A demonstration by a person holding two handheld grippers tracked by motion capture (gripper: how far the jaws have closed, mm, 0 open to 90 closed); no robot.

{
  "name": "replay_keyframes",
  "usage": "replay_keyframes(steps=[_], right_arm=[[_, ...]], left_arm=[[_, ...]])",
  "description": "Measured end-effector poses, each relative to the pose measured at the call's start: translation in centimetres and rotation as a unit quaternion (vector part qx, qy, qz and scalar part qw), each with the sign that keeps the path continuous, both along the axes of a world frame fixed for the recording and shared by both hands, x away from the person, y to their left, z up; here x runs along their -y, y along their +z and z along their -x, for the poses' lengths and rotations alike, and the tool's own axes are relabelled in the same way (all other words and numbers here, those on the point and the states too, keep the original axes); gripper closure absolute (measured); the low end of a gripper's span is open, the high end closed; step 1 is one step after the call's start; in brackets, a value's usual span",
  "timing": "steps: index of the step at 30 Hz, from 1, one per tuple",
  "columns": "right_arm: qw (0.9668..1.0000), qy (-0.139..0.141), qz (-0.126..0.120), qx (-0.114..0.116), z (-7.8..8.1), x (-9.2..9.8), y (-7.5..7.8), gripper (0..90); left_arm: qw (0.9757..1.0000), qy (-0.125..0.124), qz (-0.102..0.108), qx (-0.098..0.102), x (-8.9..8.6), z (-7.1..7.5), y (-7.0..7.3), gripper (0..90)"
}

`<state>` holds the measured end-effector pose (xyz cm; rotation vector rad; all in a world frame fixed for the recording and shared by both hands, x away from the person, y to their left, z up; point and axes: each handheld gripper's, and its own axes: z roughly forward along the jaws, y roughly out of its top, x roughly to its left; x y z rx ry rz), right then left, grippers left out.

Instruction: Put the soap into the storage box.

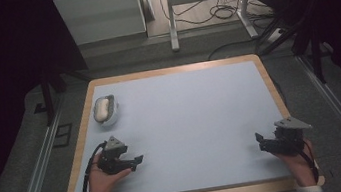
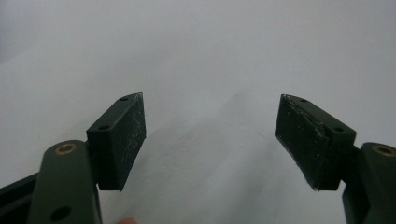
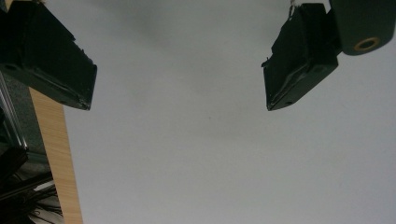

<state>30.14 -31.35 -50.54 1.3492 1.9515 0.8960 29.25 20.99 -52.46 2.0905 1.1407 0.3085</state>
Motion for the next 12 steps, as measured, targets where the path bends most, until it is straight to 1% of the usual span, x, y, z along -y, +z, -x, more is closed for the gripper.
replay_keyframes(steps=[3, 6, 12], right_arm=[[1.0000, 0.002, 0.001, 0.000, -0.01, -0.09, -0.03, 9.6], [1.0000, 0.002, 0.001, -0.001, -0.03, -0.14, -0.07, 9.6], [1.0000, 0.005, 0.004, -0.001, -0.09, -0.32, -0.08, 9.6]], left_arm=[[1.0000, -0.001, -0.002, -0.003, -0.01, 0.01, -0.01, 24.5], [1.0000, 0.002, 0.003, 0.001, -0.14, 0.07, 0.02, 24.7], [1.0000, -0.001, 0.004, -0.005, -0.16, 0.13, -0.16, 24.3]])
